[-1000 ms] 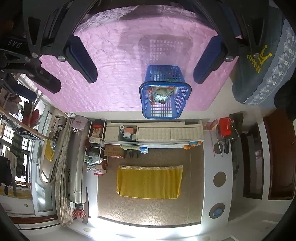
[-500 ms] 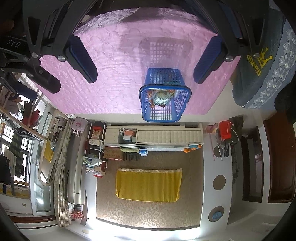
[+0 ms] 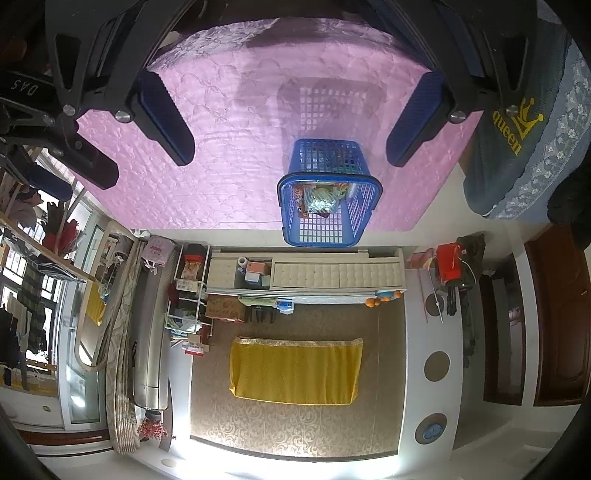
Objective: Organize snacks
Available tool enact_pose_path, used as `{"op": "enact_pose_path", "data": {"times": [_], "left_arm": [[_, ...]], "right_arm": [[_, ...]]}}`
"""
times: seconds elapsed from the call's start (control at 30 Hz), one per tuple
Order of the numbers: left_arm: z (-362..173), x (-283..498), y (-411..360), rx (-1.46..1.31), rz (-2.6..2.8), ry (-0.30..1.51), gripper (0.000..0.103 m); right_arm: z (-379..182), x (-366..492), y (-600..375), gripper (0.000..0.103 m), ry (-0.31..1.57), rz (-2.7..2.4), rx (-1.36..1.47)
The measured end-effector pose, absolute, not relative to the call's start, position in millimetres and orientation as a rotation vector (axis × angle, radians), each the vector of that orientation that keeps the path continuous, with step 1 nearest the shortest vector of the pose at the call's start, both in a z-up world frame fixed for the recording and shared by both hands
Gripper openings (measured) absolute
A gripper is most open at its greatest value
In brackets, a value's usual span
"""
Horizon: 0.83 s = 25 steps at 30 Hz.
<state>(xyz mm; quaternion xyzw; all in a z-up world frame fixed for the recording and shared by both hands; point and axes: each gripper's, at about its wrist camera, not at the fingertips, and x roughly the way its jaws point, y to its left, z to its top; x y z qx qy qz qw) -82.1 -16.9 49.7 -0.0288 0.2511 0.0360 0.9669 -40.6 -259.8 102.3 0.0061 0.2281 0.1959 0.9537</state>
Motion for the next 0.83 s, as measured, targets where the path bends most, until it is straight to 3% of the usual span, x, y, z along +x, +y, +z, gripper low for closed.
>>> {"op": "enact_pose_path", "data": {"times": [0.83], "left_arm": [[49.9,-87.7,-19.9,-0.055,0.069,0.504,0.103]], "right_arm": [[105.6,-42.4,-257.3,0.103,0.465,0.397,0.021]]}}
